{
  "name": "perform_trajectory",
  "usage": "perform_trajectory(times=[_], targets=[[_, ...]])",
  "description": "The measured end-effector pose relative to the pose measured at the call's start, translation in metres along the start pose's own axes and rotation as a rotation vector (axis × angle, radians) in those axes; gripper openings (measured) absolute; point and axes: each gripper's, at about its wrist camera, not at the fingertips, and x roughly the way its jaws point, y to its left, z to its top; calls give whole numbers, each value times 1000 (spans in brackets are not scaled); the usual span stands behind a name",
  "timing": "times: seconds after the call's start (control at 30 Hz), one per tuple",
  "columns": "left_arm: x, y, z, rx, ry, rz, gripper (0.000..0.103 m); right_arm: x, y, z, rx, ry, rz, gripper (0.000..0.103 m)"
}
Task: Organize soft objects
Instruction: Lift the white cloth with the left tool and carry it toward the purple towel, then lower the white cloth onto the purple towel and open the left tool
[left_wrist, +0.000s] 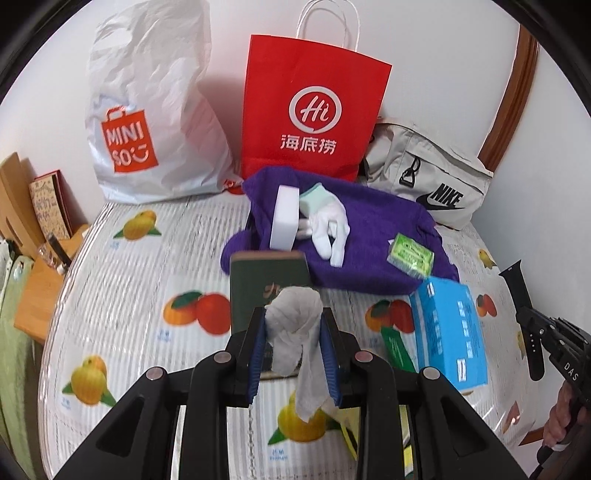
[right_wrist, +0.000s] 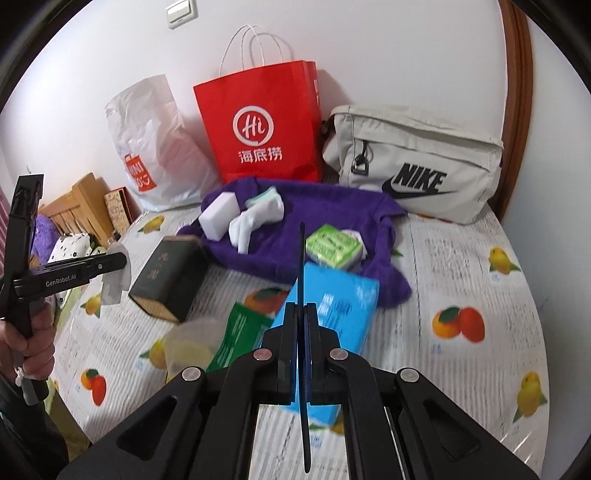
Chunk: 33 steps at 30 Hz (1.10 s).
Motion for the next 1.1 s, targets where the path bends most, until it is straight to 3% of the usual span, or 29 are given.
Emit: perform_trajectory(times=[0.53, 1.1], targets=[[50, -4, 50, 23, 30, -12, 27, 45, -15, 42, 6, 12, -19, 3], [116, -24, 94, 64, 81, -75, 27, 128, -31, 89, -2, 68, 1, 3]])
